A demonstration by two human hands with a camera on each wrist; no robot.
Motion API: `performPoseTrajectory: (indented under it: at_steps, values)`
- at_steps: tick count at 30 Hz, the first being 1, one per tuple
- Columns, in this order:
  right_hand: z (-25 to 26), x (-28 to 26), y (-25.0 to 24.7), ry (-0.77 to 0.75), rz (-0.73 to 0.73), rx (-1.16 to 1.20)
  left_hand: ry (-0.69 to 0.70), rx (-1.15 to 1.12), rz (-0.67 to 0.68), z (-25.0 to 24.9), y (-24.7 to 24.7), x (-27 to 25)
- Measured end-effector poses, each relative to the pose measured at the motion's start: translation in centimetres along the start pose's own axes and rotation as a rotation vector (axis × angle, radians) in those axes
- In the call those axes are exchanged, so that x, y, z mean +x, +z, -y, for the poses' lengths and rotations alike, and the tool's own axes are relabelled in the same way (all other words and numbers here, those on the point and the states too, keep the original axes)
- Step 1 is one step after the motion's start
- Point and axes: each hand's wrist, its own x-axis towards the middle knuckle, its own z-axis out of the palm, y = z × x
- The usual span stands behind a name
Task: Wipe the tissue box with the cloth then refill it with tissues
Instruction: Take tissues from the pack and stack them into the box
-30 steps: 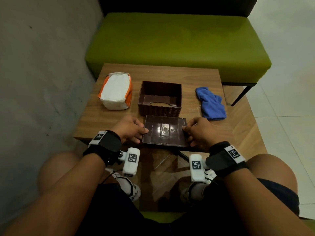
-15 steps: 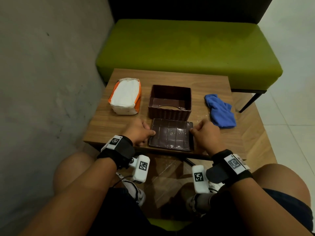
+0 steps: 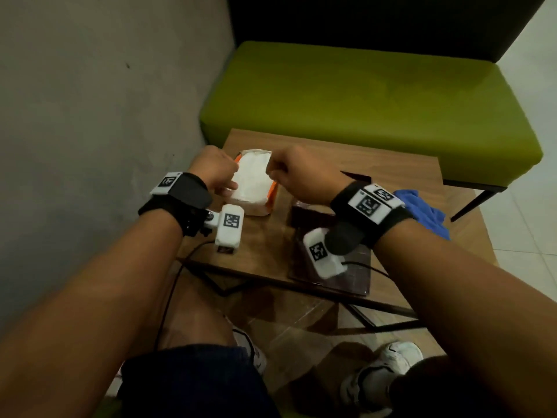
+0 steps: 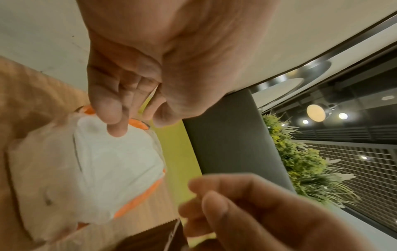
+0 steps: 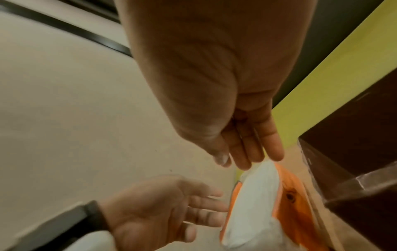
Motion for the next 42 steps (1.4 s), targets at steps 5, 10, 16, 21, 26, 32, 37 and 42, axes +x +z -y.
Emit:
performPoseTrajectory:
  at_steps: [5, 10, 16, 21, 26, 32, 37, 42]
  values:
    - [-1.3, 6.8, 1.8, 0.015, 0.113, -0.125, -0.070, 0.111, -0.019, 0.4, 0.2, 2.8]
    - [-2.2, 8.5, 2.6, 0.013, 0.220, -0.237, 0.000, 0.335, -0.088, 0.9, 0.2, 4.0]
    - [-2.0, 8.6, 2.7, 0.040, 0.223, -0.244, -0.012, 0.388, 0.007, 0.1, 0.4, 4.5]
    - [-2.3, 7.9, 3.1, 0.103, 0.250, -0.127, 0.005, 0.521, 0.082, -1.6, 0.0, 4.9]
    - [-2.1, 7.7, 3.0, 0.192, 0.278, 0.015, -0.030, 0.631, 0.151, -2.1, -0.4, 5.2]
    - [-1.6, 7.7, 2.9, 0.253, 0.303, 0.086, -0.069, 0.543, 0.194, -1.3, -1.1, 5.2]
    - [-1.2, 7.7, 3.3, 0.222, 0.315, -0.005, -0.061, 0.446, 0.153, -0.9, -1.1, 4.7]
    - [-1.2, 7.8, 3.4, 0.242, 0.304, 0.008, -0.060, 0.408, 0.153, -0.7, -1.2, 4.1]
